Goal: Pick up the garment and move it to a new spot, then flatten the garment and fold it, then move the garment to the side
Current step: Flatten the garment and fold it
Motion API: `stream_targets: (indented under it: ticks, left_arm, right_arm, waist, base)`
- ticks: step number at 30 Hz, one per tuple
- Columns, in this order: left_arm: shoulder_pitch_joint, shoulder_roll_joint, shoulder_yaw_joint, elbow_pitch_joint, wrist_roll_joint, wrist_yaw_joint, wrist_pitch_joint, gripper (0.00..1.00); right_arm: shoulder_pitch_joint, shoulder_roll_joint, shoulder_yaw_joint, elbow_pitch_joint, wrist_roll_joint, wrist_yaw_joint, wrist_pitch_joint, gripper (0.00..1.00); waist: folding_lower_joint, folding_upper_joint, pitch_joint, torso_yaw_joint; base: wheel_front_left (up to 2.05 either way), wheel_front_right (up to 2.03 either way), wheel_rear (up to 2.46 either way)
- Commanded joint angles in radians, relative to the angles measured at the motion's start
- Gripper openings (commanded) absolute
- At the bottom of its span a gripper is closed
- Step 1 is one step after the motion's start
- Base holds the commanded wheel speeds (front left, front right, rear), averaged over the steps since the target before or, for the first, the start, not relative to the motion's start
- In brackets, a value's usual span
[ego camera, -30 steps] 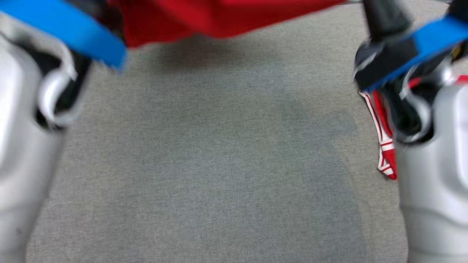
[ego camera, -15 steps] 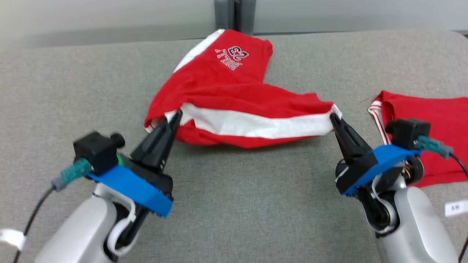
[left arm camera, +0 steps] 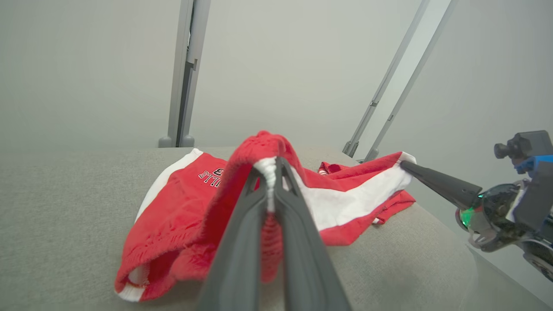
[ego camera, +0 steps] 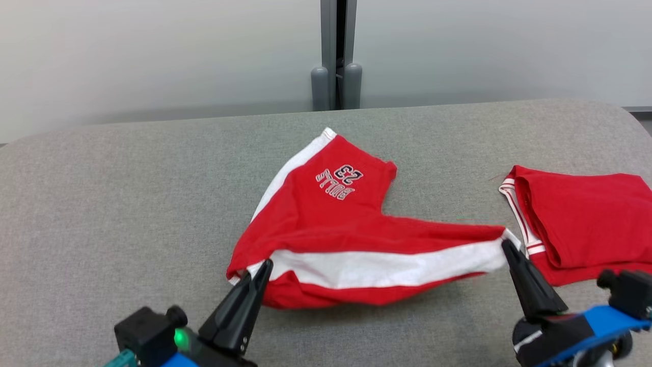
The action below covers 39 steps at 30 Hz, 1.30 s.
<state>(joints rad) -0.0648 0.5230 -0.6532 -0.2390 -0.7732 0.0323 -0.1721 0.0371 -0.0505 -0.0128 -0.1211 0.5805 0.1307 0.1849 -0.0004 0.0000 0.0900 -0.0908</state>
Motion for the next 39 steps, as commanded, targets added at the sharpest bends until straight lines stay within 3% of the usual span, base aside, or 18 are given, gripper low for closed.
stream_targets:
  ticks: [1,3,6,14,27,39]
  left_arm:
    - [0.029,0.012,0.001,-0.032,0.006,0.020,0.004,0.00]
    - [0.074,0.016,-0.008,-0.086,0.000,0.053,0.014,0.00]
    - [0.093,-0.008,-0.013,-0.085,-0.026,0.065,0.014,0.00]
    - [0.045,-0.112,0.000,0.016,-0.116,0.064,0.010,0.00]
    - [-0.119,-0.286,0.079,0.205,-0.216,0.079,-0.023,0.00]
    - [-0.186,-0.398,0.073,0.351,-0.232,0.049,-0.058,0.00]
  right_arm:
    - [0.037,0.000,-0.008,-0.038,0.008,0.000,0.008,0.00]
    - [0.084,0.000,-0.025,-0.099,0.027,0.000,0.022,0.00]
    - [0.075,0.000,-0.046,-0.108,0.016,0.000,0.033,0.00]
    - [-0.144,0.000,-0.066,-0.005,-0.066,0.000,0.080,0.00]
    - [-0.740,-0.010,-0.018,0.440,-0.275,0.000,0.139,0.00]
    - [-0.989,-0.053,-0.005,0.816,-0.412,0.000,0.093,0.00]
  waist:
    - [0.0004,0.0000,0.003,0.003]
    - [0.0004,0.0000,0.018,0.014]
    - [0.0004,0.0000,0.041,0.033]
    - [0.0004,0.0000,0.126,0.085]
    - [0.0004,0.0000,0.291,0.231]
    - [0.0004,0.0000,0.347,0.310]
  base:
    - [0.00,0.00,0.00]
    - [0.00,0.00,0.00]
    - [0.00,0.00,0.00]
    - [0.00,0.00,0.00]
    - [0.00,0.00,0.00]
    - [0.00,0.00,0.00]
